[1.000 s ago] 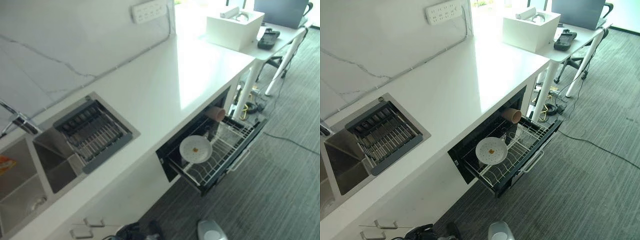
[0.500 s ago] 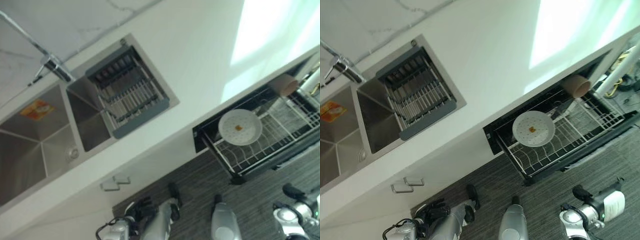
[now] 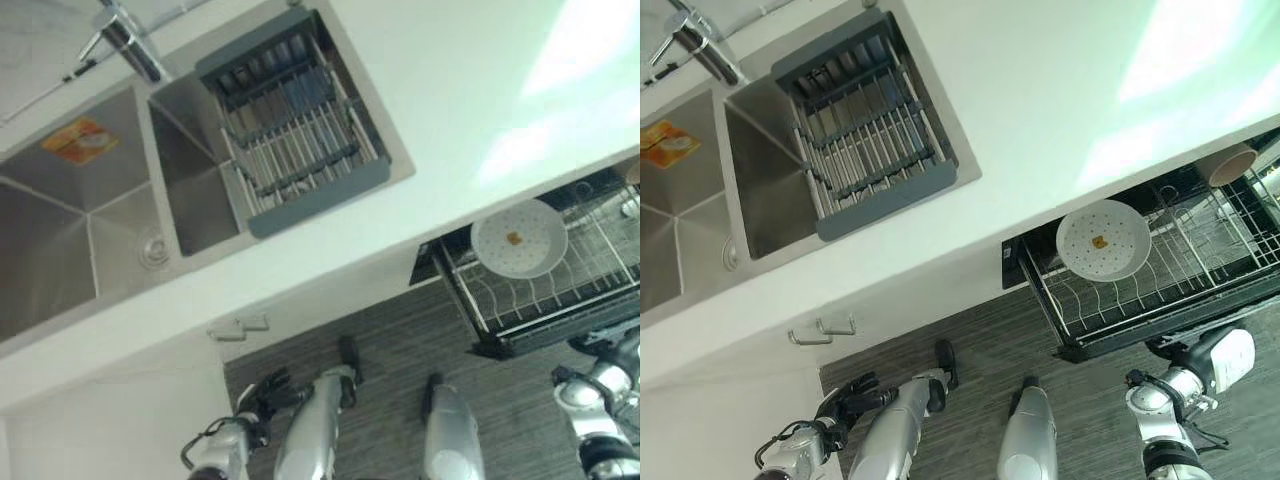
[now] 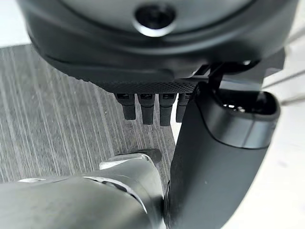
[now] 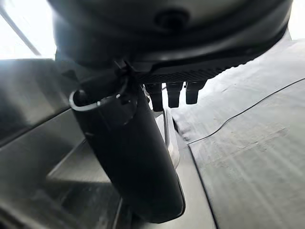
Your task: Place the dishes in the dishwasher.
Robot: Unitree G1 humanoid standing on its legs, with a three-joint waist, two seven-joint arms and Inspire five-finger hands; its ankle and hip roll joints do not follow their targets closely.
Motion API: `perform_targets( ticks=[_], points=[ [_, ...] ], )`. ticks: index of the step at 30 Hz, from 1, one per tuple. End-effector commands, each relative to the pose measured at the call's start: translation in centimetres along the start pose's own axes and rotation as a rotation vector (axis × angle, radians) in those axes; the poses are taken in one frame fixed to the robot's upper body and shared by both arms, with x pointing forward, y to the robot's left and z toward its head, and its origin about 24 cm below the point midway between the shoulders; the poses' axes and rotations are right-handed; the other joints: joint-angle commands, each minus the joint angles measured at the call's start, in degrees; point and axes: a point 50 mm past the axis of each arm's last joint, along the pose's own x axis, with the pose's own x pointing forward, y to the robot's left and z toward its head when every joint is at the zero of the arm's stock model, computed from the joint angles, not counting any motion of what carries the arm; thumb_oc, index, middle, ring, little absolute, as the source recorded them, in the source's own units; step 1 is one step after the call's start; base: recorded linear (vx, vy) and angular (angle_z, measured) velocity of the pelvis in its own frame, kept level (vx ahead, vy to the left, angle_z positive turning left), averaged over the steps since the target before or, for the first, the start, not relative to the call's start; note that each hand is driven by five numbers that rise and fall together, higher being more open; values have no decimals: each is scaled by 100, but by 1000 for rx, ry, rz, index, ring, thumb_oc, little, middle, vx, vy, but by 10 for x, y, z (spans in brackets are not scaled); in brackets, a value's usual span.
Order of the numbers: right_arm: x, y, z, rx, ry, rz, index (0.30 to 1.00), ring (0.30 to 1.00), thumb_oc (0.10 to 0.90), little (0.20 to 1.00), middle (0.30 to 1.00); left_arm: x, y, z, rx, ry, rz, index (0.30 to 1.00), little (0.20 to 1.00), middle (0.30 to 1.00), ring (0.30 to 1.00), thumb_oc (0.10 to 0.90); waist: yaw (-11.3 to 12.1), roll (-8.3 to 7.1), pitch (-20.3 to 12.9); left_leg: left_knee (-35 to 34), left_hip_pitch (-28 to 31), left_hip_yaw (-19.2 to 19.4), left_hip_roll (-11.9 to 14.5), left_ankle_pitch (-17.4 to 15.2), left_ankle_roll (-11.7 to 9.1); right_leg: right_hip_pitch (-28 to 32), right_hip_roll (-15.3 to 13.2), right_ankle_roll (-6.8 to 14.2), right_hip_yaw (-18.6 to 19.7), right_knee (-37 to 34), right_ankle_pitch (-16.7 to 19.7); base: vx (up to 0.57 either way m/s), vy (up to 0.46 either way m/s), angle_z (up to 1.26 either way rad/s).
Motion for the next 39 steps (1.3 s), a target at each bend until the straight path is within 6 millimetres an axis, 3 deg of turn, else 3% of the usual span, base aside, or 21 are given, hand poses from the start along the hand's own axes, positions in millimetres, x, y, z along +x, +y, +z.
perform_targets(
  ticks=[1, 6, 10, 14, 15, 21, 28, 32, 35, 36, 39],
  points=[
    [39, -22, 87, 138, -428, -81, 900, 900, 800, 900, 900, -31, 45, -69, 37, 292, 172, 900, 900, 900, 900, 800, 80, -171, 56, 85, 401, -346, -252, -644, 0, 52, 404, -354, -106, 345, -62, -18, -46, -7],
    [49, -28, 128, 191, -565, -82, 900, 900, 800, 900, 900, -29, 47, -58, 72, 254, 170, 900, 900, 900, 900, 800, 250, -205, 56, 484, -116, -369, -347, -814, 137, -533, 374, -406, -43, 996, -225, -22, -30, -7],
    [53, -29, 152, 212, -640, -74, 900, 900, 800, 900, 900, -30, 50, -57, 81, 252, 172, 900, 900, 900, 900, 800, 362, -264, 56, 735, -275, -420, -441, -1072, 166, -671, 286, -394, 41, 1336, -442, 82, -26, 10],
    [60, -31, 193, 242, -745, -81, 900, 900, 800, 900, 900, -31, 52, -57, 102, 250, 172, 900, 900, 900, 900, 800, 556, -227, 56, 872, -517, -448, -496, -1117, 208, -849, 248, -400, 51, 1589, -443, 83, 6, 11],
    [62, -31, 213, 256, -781, -85, 900, 900, 800, 900, 900, -31, 53, -57, 111, 254, 174, 900, 900, 900, 900, 800, 670, -206, 56, 893, -610, -483, -533, -1102, 222, -905, 244, -409, 42, 1663, -445, 131, -5, 13],
    [59, -34, 274, 308, -922, -102, 900, 900, 800, 900, 900, -32, 52, -56, 139, 254, 157, 900, 900, 900, 900, 800, 990, -136, 56, 787, -807, -633, -652, -965, 240, -1007, 313, -407, 16, 1636, -385, 126, 19, 10],
    [54, -34, 305, 379, -951, -100, 900, 900, 800, 900, 900, -31, 53, -51, 158, 247, 152, 900, 900, 900, 900, 800, 1196, -185, 56, 747, -884, -745, -722, -926, 274, -974, 377, -398, -46, 1549, -316, 61, -46, 9],
    [48, -13, 288, 421, -842, -13, 900, 900, 800, 900, 900, -27, 46, -45, -27, 178, 138, 900, 900, 900, 900, 800, 1181, -141, 56, 426, -722, -813, -635, -680, 283, -883, 520, -390, -72, 1168, -59, -40, 1, 3],
    [35, 11, 246, 459, -701, 80, 900, 900, 800, 900, 900, -24, 41, -36, -110, 105, 106, 900, 900, 900, 900, 800, 1021, -187, 56, 126, -338, -832, -593, -627, 278, -636, 567, -313, -16, 758, 59, 2, 14, 0],
    [24, 23, 221, 479, -637, 118, 900, 900, 800, 900, 900, -23, 38, -33, -137, 74, 97, 900, 900, 900, 900, 800, 912, -196, 56, 54, -143, -838, -550, -643, 268, -475, 578, -278, -8, 547, 101, 10, 61, 3],
    [-2, 40, 174, 492, -511, 186, 900, 900, 800, 900, 900, -21, 37, -24, -195, -11, 130, 900, 900, 900, 900, 800, 660, -218, 56, 54, 185, -805, -439, -777, 224, -100, 628, -199, -46, 28, 193, 0, 62, -12]
  ],
)
